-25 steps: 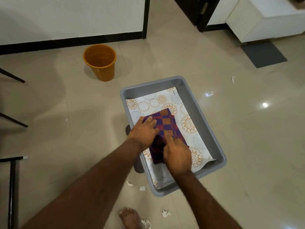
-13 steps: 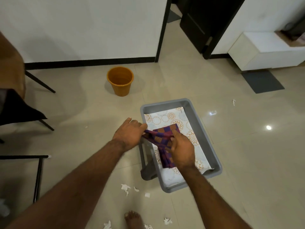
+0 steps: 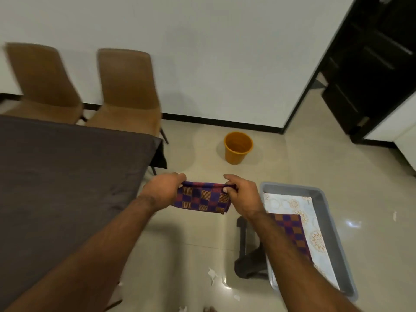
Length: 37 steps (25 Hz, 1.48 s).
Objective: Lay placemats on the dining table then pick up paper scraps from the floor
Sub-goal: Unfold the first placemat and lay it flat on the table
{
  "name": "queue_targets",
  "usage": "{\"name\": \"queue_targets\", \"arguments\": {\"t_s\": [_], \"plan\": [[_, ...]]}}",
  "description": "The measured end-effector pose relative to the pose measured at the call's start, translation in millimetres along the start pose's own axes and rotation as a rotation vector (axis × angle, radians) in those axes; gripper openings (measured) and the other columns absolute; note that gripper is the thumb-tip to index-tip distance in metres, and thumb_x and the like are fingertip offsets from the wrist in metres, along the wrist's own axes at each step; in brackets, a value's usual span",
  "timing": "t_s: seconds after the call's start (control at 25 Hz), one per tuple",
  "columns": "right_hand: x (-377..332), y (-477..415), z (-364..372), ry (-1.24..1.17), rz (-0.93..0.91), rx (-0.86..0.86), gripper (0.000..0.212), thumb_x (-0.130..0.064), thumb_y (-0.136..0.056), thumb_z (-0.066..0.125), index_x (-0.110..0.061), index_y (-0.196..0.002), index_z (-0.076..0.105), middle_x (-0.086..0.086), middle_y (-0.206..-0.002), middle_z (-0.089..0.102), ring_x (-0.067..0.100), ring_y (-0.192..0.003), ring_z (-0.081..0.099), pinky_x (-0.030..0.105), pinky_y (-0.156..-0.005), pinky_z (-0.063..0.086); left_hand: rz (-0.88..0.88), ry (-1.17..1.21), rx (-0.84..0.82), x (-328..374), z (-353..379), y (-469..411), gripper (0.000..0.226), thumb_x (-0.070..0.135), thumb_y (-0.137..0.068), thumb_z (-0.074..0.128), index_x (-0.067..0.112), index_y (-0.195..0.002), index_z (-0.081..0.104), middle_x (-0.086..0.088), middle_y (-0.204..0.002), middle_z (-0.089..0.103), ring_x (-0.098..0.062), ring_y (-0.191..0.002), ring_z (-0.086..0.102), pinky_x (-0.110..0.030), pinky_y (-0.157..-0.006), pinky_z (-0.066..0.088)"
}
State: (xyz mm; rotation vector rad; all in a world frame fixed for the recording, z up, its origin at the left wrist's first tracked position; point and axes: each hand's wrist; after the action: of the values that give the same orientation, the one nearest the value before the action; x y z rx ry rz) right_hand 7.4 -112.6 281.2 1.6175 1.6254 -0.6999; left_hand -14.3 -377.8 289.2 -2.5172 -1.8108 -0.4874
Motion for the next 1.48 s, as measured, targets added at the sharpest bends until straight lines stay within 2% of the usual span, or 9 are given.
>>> {"name": "queue_targets", "arguments": {"t_s": [0.16, 0.44, 0.64, 0.8, 0.96, 1.08, 1.24, 1.36, 1.48], "plan": [[-112, -7, 39, -0.148, -0.083, -0.125, 0.041, -0.022, -0.092, 0.067, -0.022, -0.131, 0.056, -0.004, -0.099, 0.070, 0.014, -0.097, 0.067, 0.026, -0.068, 0.061, -0.179, 0.144, 0.111, -66, -77, 79, 0.010, 0.030, -0.098, 0.055, 0.035, -0.090, 0.056, 0.011, -0.085, 0.063, -0.010, -0.081, 0.062, -0.026, -0.063, 0.045], [-271, -5, 125, -0.249, -0.283, -0.374, 0.046, -0.019, -0.088, 0.072, -0.025, -0.131, 0.057, 0.001, -0.100, 0.068, 0.019, -0.096, 0.069, 0.032, -0.070, 0.062, -0.518, 0.291, 0.212, -159, -168, 217, 0.019, 0.016, -0.098, 0.056, 0.028, -0.089, 0.068, 0.006, -0.089, 0.069, -0.015, -0.087, 0.066, -0.036, -0.071, 0.057], [-341, -17, 157, -0.426, -0.314, -0.418, 0.054, -0.013, -0.088, 0.072, -0.015, -0.137, 0.050, 0.003, -0.090, 0.076, 0.014, -0.085, 0.073, 0.028, -0.080, 0.059, -0.655, 0.624, 0.310, -184, -207, 270, 0.018, 0.007, -0.099, 0.058, 0.014, -0.094, 0.074, -0.004, -0.089, 0.075, -0.015, -0.083, 0.071, -0.027, -0.066, 0.053], [-358, -40, 184, -0.420, -0.336, -0.522, 0.056, -0.014, -0.090, 0.069, -0.015, -0.141, 0.045, 0.003, -0.088, 0.076, 0.015, -0.082, 0.074, 0.029, -0.078, 0.059, -0.718, 0.865, 0.393, -198, -220, 277, 0.021, -0.001, -0.099, 0.052, 0.003, -0.097, 0.073, -0.015, -0.086, 0.074, -0.022, -0.079, 0.069, -0.035, -0.072, 0.055], [-346, -71, 228, -0.266, -0.370, -0.618, 0.055, -0.014, -0.089, 0.070, -0.015, -0.140, 0.048, 0.002, -0.088, 0.075, 0.014, -0.081, 0.073, 0.037, -0.083, 0.059, -0.866, 0.910, 0.345, -223, -182, 273, 0.025, -0.001, -0.095, 0.053, 0.009, -0.086, 0.074, -0.008, -0.076, 0.074, -0.019, -0.073, 0.067, -0.034, -0.071, 0.051], [-319, -83, 283, -0.101, -0.364, -0.706, 0.053, -0.016, -0.089, 0.070, -0.018, -0.138, 0.051, 0.002, -0.089, 0.073, 0.013, -0.081, 0.072, 0.032, -0.079, 0.060, -0.974, 0.879, 0.253, -244, -116, 275, 0.024, -0.002, -0.095, 0.057, 0.012, -0.081, 0.071, -0.006, -0.077, 0.070, -0.021, -0.076, 0.063, -0.036, -0.075, 0.049], [-269, -78, 357, 0.137, -0.355, -0.785, 0.051, -0.021, -0.091, 0.068, -0.020, -0.139, 0.051, -0.005, -0.096, 0.070, 0.007, -0.084, 0.068, 0.018, -0.069, 0.055, -1.159, 0.904, 0.163, -251, -23, 277, 0.016, 0.009, -0.102, 0.054, 0.006, -0.104, 0.070, -0.012, -0.100, 0.073, -0.023, -0.093, 0.069, -0.036, -0.079, 0.055], [-244, -73, 397, 0.228, -0.351, -0.804, 0.051, -0.023, -0.093, 0.065, -0.022, -0.141, 0.049, -0.006, -0.103, 0.068, 0.004, -0.087, 0.064, 0.013, -0.066, 0.049, -1.241, 0.870, 0.172, -259, 33, 277, 0.014, 0.015, -0.102, 0.055, 0.013, -0.106, 0.069, -0.008, -0.106, 0.072, -0.023, -0.101, 0.068, -0.039, -0.085, 0.057], [-233, -67, 415, 0.289, -0.384, -0.777, 0.050, -0.025, -0.094, 0.064, -0.019, -0.141, 0.048, 0.000, -0.124, 0.063, 0.009, -0.103, 0.060, 0.018, -0.080, 0.047, -1.248, 0.731, 0.184, -267, 63, 284, 0.018, 0.025, -0.100, 0.060, 0.020, -0.117, 0.064, -0.005, -0.117, 0.068, -0.024, -0.109, 0.064, -0.044, -0.093, 0.055]]}}
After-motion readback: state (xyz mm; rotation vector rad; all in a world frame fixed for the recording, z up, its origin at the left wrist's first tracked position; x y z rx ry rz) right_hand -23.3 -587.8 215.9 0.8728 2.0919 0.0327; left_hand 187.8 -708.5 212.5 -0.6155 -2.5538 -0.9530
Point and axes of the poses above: each hand's wrist, its own y-axis away from the middle knuckle, its own z-axis out of the palm, x = y × z
